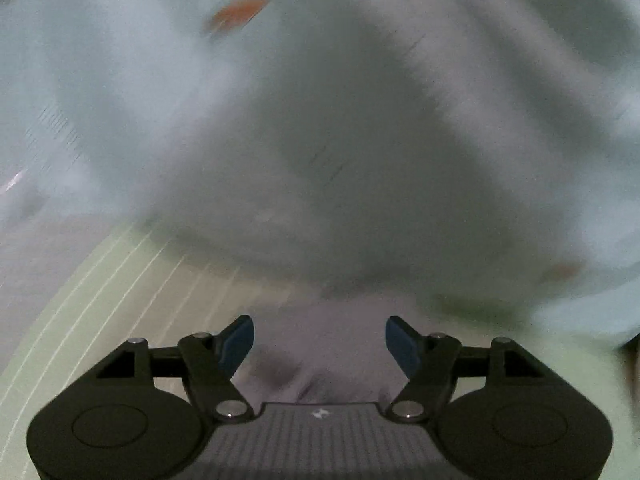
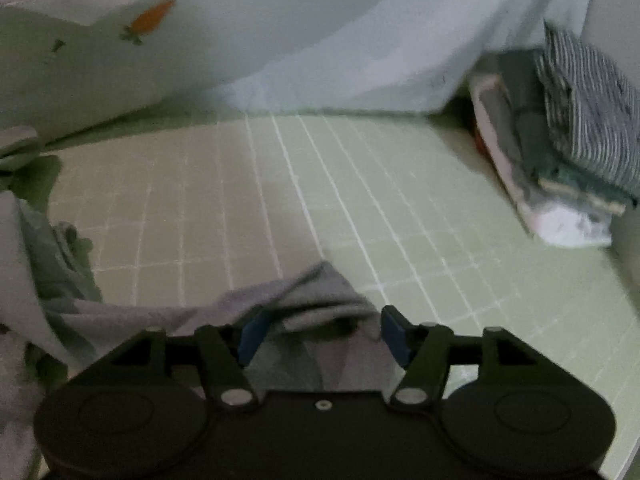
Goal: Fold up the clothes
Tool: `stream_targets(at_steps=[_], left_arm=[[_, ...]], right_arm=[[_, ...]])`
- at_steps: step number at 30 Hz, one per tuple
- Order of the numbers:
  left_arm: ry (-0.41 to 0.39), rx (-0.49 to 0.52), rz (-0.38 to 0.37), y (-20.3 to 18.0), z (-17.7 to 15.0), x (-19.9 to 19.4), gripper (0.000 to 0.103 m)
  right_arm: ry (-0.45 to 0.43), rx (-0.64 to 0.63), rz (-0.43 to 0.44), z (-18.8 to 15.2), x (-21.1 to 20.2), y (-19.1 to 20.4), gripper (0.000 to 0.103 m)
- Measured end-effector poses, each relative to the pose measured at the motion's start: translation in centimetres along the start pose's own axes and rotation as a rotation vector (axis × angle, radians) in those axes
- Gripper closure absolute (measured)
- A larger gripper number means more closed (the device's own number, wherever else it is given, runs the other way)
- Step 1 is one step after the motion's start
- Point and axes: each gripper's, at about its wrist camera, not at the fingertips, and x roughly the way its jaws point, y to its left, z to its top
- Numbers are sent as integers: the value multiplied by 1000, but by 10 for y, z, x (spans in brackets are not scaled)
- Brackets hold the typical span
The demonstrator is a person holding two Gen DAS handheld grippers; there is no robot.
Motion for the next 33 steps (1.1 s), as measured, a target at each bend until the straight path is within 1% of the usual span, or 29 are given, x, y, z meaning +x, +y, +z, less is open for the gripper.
stream_targets(at_steps=[2, 5, 8, 10, 13, 17, 20, 23, 25, 26, 28, 29, 30, 31, 32, 33], left_arm=[[86, 17, 73, 18, -29, 6, 30], [167, 44, 132, 34, -57, 10, 30], [210, 79, 166, 46, -79, 9, 30], [233, 103, 166, 50, -86, 13, 30], [238, 153, 154, 47, -89, 18, 30], [227, 206, 153, 40, -87, 27, 30], [234, 222, 147, 39, -84, 41, 30], [244, 265, 143, 33, -87, 50, 30], [241, 289, 148, 30, -89, 52, 29], [242, 288, 144, 31, -89, 51, 31], [243, 255, 123, 35, -88, 50, 39], [242, 232, 114, 38, -87, 49, 45], [235, 211, 119, 40, -86, 48, 58], [226, 203, 130, 41, -83, 46, 69], [216, 197, 140, 42, -79, 44, 88], [206, 192, 151, 44, -75, 42, 95]], right_arm=[[-41, -26, 19, 4, -8, 9, 33], [-88, -58, 83, 11, -20, 23, 30], [-105, -94, 146, 13, -28, 39, 28], [-106, -118, 186, 12, -32, 50, 27], [-89, -153, 246, 8, -37, 67, 27], [-84, -204, 295, 0, -44, 86, 27], [-76, -231, 322, -1, -46, 98, 27], [-59, -265, 332, -7, -45, 106, 27], [-38, -277, 339, -9, -40, 110, 29], [-27, -281, 343, -10, -37, 111, 34], [-13, -295, 343, -8, -32, 112, 53], [-8, -302, 342, -7, -30, 113, 71], [-4, -309, 340, -6, -27, 113, 88], [-9, -313, 334, -4, -27, 113, 92], [-32, -306, 325, 2, -29, 110, 94], [-59, -291, 321, 10, -32, 106, 95]])
